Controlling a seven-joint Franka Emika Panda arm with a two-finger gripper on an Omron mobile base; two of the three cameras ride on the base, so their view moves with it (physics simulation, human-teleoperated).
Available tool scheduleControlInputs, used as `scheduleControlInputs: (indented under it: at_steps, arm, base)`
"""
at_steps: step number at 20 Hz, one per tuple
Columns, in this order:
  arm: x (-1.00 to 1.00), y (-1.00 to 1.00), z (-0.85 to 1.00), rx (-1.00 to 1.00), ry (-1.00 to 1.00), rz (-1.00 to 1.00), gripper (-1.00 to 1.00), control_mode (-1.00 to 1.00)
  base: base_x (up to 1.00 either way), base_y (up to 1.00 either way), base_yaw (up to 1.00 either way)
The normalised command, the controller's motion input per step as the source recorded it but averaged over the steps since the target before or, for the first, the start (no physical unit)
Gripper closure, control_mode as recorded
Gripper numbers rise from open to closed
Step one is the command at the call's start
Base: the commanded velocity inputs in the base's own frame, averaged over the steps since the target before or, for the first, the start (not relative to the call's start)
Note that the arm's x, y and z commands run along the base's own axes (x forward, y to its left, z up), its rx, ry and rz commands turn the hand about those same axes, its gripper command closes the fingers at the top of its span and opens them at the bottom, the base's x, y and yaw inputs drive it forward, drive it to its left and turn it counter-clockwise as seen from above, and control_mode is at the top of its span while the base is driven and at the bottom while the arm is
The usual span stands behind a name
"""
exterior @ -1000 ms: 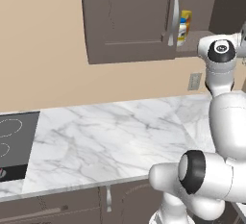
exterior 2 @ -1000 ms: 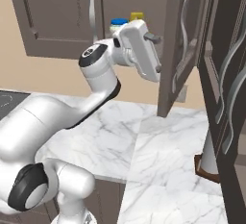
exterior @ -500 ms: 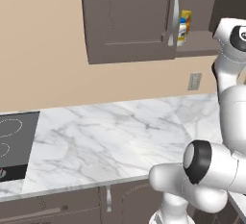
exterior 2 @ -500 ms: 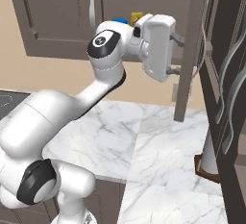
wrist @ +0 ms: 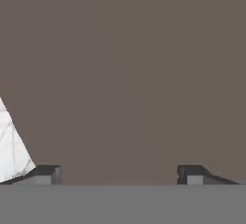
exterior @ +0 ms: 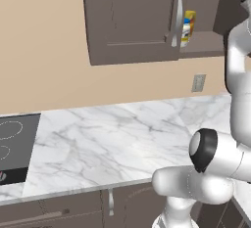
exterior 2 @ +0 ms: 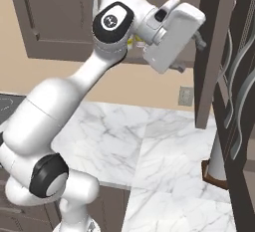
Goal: Move the mayonnaise and mustard from the cabinet to the dining counter.
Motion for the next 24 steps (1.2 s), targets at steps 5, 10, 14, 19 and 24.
scheduleControlInputs:
  at_steps: [5,10,14,19,24]
  arm:
    - [-0.10,0.73,-0.44,0.02,-0.37,0.16,-1.00,-1.00]
    - [-0.36,0.97,-0.48,0.03,-0.38,0.20,-1.00,-1.00]
    - [-0.09,0.84,-0.08,0.20,-0.25,0.21,-1.00,-1.00]
    - [0.00,0.86,0.03,0.26,-0.16,0.22,-1.00,-1.00]
    - [0.01,0.61,0.33,0.32,-0.06,0.20,-1.00,-1.00]
  base:
    - [0.00,0.00,0.00]
    - [0.00,0.00,0.00]
    - [0.00,0.00,0.00]
    - [0.00,0.00,0.00]
    - [0.00,0.00,0.00]
